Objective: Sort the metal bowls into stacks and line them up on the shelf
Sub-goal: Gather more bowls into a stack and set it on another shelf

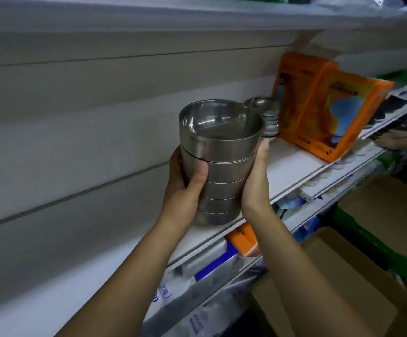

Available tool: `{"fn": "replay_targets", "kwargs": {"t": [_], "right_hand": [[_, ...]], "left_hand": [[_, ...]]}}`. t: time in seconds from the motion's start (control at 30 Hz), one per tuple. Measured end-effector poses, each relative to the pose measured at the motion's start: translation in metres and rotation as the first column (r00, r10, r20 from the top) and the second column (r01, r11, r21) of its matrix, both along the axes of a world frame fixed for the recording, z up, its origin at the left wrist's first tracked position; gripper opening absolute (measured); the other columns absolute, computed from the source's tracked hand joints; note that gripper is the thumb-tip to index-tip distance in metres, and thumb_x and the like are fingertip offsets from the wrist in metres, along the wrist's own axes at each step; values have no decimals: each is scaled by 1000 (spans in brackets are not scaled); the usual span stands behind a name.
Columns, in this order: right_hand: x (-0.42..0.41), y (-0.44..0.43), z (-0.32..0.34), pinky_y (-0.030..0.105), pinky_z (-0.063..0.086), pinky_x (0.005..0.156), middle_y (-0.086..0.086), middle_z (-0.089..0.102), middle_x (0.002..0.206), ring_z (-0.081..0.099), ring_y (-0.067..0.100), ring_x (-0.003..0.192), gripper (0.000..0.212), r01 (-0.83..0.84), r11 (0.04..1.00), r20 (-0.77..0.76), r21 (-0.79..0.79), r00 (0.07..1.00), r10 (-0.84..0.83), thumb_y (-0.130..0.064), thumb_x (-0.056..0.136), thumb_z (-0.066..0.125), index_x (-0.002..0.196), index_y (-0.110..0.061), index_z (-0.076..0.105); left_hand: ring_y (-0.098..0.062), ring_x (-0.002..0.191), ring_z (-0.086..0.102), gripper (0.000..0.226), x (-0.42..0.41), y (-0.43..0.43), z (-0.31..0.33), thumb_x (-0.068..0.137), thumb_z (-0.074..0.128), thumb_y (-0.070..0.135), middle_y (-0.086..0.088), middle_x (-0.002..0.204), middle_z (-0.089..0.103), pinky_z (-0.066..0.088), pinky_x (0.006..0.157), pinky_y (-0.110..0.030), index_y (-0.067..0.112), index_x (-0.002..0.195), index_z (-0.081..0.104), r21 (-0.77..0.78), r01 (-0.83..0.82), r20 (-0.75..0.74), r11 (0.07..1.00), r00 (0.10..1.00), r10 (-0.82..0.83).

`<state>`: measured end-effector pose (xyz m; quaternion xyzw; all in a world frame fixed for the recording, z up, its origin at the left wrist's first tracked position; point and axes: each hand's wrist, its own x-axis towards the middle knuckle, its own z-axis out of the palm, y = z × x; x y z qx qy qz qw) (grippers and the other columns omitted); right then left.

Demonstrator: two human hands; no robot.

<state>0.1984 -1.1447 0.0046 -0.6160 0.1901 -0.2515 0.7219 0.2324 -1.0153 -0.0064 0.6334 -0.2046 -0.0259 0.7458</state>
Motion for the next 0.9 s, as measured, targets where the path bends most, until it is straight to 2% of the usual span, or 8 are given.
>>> {"fn": "replay_targets", "kwargs": {"t": [0.07, 0.17, 0.27, 0.4, 0.5, 0.6, 0.77, 0.9], "right_hand": [[9, -27, 4, 42, 46, 110, -13, 71, 120, 61, 8, 119, 68, -55, 998, -14, -23, 998, 55, -92, 79, 28, 118, -48, 64], [26, -61, 8, 36, 48, 105, -18, 71, 106, 63, 5, 110, 58, -133, 991, -4, -7, 991, 133, -83, 80, 27, 105, -47, 65], [45, -84, 4, 34, 48, 105, -18, 74, 105, 64, 5, 111, 56, -183, 983, 35, 17, 983, 183, -80, 89, 29, 101, -43, 70], [70, -97, -7, 40, 48, 108, -17, 75, 107, 65, 8, 115, 54, -223, 975, 61, -1, 973, 223, -81, 84, 31, 94, -50, 74], [90, -94, -10, 42, 45, 111, -8, 73, 119, 64, 11, 117, 74, -248, 968, 25, 23, 969, 248, -90, 70, 32, 106, -40, 73], [109, -86, -14, 42, 43, 112, -4, 71, 125, 63, 11, 120, 90, -275, 961, 21, 12, 961, 274, -91, 71, 32, 123, -29, 71], [132, -66, -17, 38, 42, 113, -6, 69, 129, 60, 6, 124, 81, -351, 936, 59, -17, 934, 352, -85, 86, 30, 131, -29, 67], [146, -50, -17, 24, 42, 104, -6, 69, 128, 60, 2, 118, 69, -376, 925, 46, -49, 925, 378, -69, 100, 24, 131, -25, 67]], "left_hand": [[6, 116, 62, 116, 6, -26, -1, 56, 61, 94, 12, 137, 61, 51, 84, -9, 27, 148, 39, -3, -29, -11, 1000, 1000, 29], [8, 115, 61, 119, 16, -58, 0, 54, 60, 95, 13, 138, 59, 50, 84, -8, 27, 149, 38, 0, -75, -11, 997, 997, 75], [9, 116, 60, 122, 26, -81, -3, 53, 60, 96, 11, 139, 58, 50, 84, -7, 26, 150, 36, 0, -118, -11, 993, 993, 118], [15, 111, 59, 126, 40, -93, -7, 50, 57, 99, 15, 137, 58, 49, 81, -4, 26, 151, 35, 26, -193, -5, 981, 981, 193], [18, 108, 59, 125, 53, -90, -9, 52, 55, 99, 18, 133, 57, 48, 80, -3, 24, 151, 34, 50, -244, 21, 968, 970, 244], [16, 113, 57, 118, 68, -82, -12, 61, 51, 97, 16, 136, 58, 47, 85, -5, 22, 151, 34, 81, -290, 70, 954, 956, 285], [11, 122, 55, 105, 86, -64, -15, 75, 48, 89, 7, 141, 56, 43, 91, -5, 17, 151, 35, 91, -366, 111, 926, 928, 355], [2, 128, 54, 83, 99, -48, -21, 88, 46, 68, 1, 144, 55, 46, 97, -11, 16, 151, 34, 82, -393, 93, 916, 918, 386]]}}
